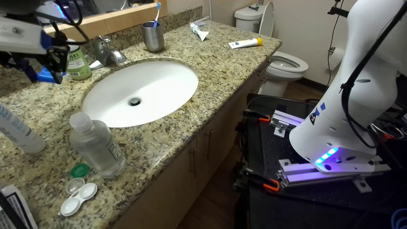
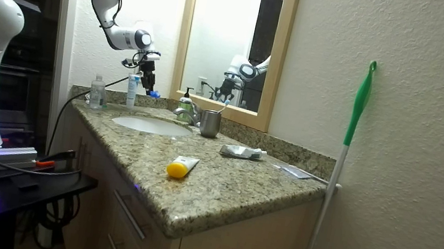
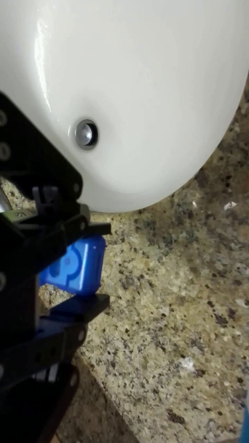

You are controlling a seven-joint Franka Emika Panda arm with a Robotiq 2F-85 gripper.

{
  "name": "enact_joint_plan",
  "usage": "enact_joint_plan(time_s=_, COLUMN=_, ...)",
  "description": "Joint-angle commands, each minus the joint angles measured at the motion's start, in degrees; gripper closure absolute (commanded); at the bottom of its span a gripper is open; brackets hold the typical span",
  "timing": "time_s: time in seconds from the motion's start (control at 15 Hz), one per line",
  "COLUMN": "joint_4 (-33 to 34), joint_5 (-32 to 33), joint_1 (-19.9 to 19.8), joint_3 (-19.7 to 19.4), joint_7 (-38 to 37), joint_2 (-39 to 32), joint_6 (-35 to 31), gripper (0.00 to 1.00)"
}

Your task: Move the blue case to the left side of the sink counter and then put it back on the right side of the sink counter

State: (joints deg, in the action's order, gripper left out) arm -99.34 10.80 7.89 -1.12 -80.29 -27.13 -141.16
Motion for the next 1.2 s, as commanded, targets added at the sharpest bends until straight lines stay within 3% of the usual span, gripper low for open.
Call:
enact_joint_plan(time_s=0.0, joint_4=6.0, joint_5=-3.8, joint_1=0.6, joint_3=-0.9, joint_7=0.4, joint_2=-5.2, joint_6=2.5, gripper=0.80)
enact_joint_plan(time_s=0.67, joint_4=16.9, joint_5=-15.6, joint_1=-2.4, joint_3=-1.1, joint_7=1.0, joint_2=-14.6, joint_6=7.1, gripper=0.80)
enact_joint_plan(time_s=1.13, joint_4=18.8, joint_5=-15.4, joint_1=-1.6, joint_3=-1.9, joint_7=1.0, joint_2=-15.8, joint_6=8.3, gripper=0.80)
